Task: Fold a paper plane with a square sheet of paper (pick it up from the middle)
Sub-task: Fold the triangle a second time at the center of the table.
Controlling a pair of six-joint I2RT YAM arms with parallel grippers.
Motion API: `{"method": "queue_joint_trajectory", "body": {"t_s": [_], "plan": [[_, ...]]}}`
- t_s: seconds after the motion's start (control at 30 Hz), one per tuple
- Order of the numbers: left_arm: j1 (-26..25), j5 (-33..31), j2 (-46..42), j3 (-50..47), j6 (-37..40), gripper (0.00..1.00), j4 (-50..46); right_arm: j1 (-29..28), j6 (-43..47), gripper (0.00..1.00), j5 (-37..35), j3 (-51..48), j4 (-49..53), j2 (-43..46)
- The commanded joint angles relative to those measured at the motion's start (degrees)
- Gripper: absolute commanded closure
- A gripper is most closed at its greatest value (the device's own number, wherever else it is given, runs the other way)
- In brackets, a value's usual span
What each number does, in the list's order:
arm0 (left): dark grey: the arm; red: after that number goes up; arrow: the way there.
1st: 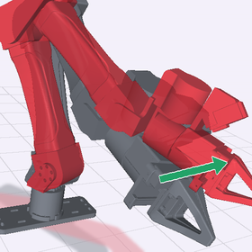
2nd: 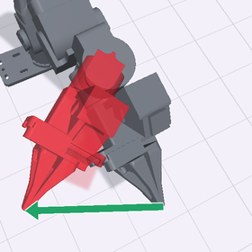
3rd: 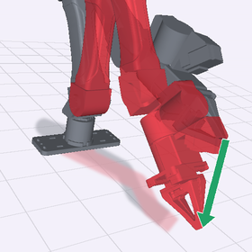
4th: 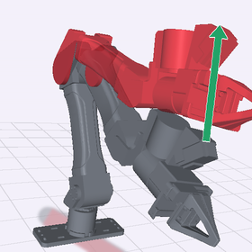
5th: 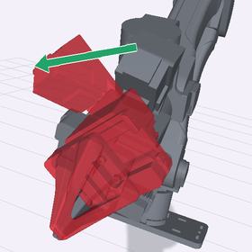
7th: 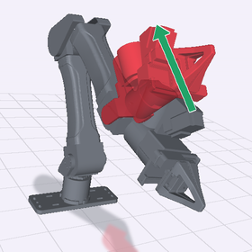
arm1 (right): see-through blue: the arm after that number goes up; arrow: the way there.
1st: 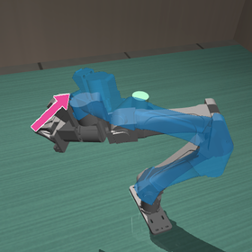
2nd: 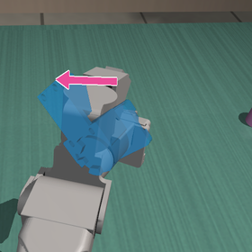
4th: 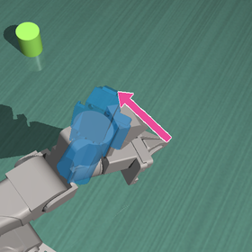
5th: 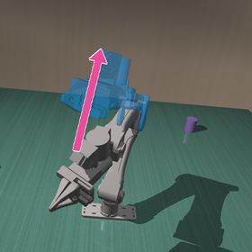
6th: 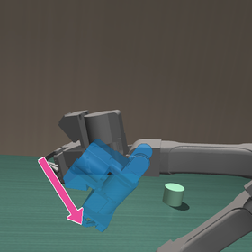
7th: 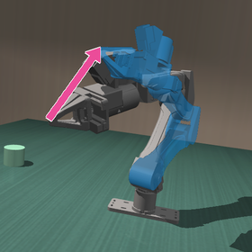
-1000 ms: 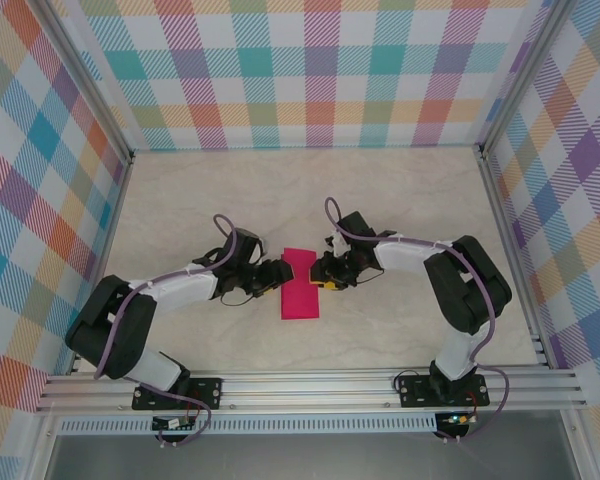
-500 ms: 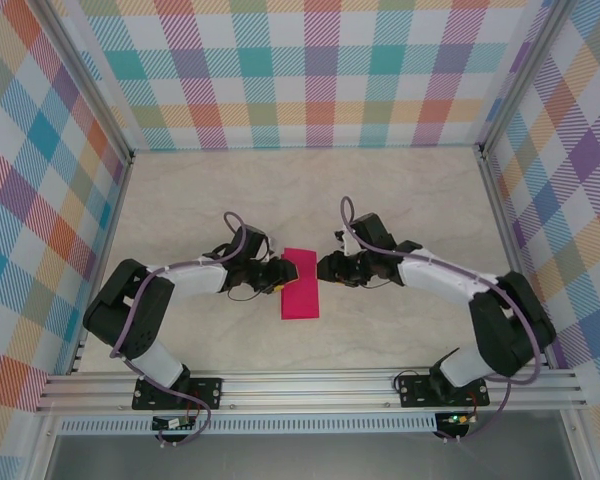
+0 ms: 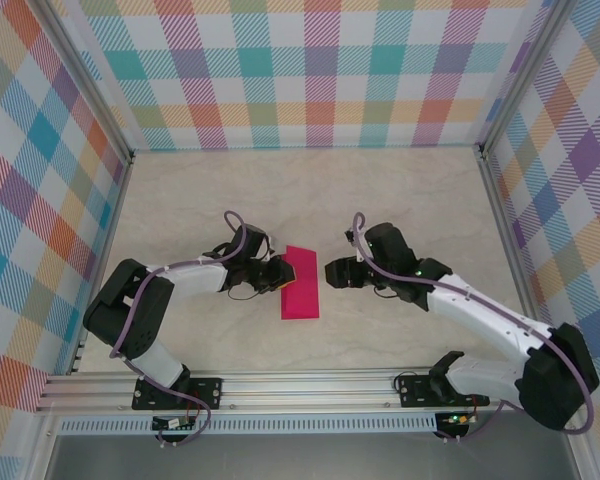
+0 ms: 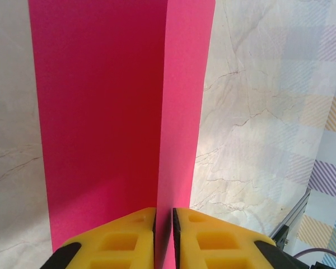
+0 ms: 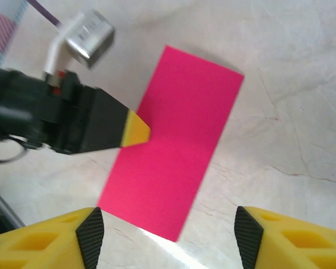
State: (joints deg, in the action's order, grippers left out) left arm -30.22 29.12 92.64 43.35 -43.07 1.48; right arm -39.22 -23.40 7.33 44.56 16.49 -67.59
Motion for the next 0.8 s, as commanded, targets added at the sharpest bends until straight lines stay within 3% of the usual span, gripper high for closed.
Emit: {"method": "queue_joint_trajectory", "body": {"t_s": [0.0,0.37,0.47,0.77], "plan": [[0.6,-0.8,-0.9,1.6,-0.2,0.85,-1.5,-2.6,3.0,0.4,2.9,2.8,4.0,-4.6],[0.6,-1.0,-1.3,1.8,-0.3,0.88,-2.6,-29.1,8.6,0.35,-24.8,7.8,-0.7,-18.0],[0.6,-1.0,-1.5,1.9,-0.2,0.88,-2.9,-31.9,9.4,0.34,-28.9,8.8,-2.3,-21.6],[0.6,-0.9,-1.8,1.7,0.0,0.89,-3.2,-33.6,9.0,0.39,-31.8,10.0,-5.7,-27.5]]}}
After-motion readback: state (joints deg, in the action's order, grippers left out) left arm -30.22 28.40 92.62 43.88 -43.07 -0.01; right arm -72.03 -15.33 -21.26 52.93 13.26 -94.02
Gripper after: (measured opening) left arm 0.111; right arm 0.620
